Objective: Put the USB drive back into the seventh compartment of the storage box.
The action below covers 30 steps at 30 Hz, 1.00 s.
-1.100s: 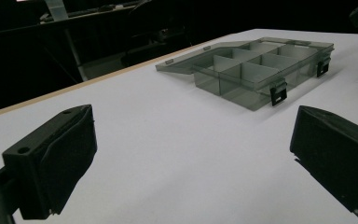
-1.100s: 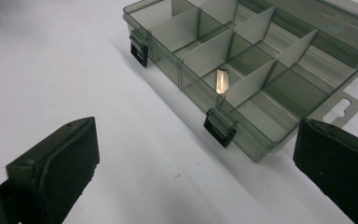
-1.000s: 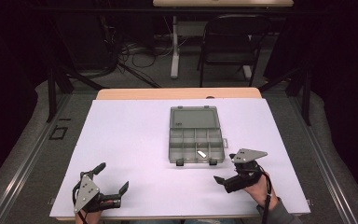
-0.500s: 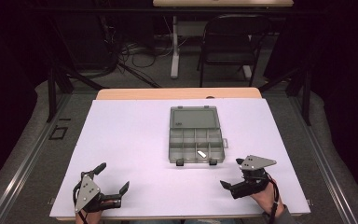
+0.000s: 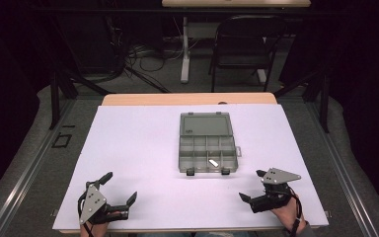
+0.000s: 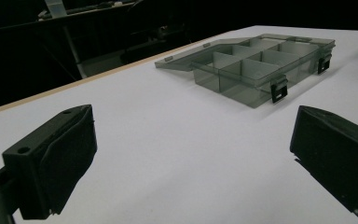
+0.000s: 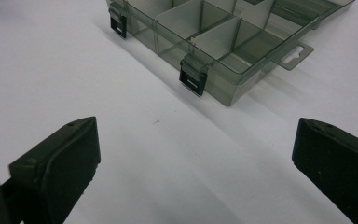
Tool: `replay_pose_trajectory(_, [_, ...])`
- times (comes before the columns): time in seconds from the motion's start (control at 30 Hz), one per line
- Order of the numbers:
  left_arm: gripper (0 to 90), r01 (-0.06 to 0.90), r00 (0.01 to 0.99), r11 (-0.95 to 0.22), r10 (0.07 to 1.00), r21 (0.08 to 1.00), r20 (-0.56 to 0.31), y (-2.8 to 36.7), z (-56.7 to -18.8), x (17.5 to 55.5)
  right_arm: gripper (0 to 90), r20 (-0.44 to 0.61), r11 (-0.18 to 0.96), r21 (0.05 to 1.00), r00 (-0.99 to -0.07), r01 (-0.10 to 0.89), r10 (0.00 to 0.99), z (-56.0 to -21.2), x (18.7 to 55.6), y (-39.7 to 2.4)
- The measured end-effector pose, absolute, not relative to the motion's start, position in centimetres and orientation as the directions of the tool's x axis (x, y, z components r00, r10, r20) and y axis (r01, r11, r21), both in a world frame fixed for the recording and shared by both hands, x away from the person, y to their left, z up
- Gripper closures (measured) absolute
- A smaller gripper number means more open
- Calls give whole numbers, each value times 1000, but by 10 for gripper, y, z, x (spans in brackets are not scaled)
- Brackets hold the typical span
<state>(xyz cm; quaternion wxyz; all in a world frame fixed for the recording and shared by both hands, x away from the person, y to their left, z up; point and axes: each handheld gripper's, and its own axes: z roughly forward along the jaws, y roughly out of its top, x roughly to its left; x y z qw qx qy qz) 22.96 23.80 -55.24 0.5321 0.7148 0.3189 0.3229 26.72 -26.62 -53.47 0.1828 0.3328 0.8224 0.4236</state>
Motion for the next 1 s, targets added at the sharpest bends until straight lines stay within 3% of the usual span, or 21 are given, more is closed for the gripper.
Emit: replay_pose_trajectory(1.0, [4, 121, 593, -238, 796, 964, 122, 237, -553, 230, 0, -9, 335, 861, -647, 382, 763, -548, 249, -290])
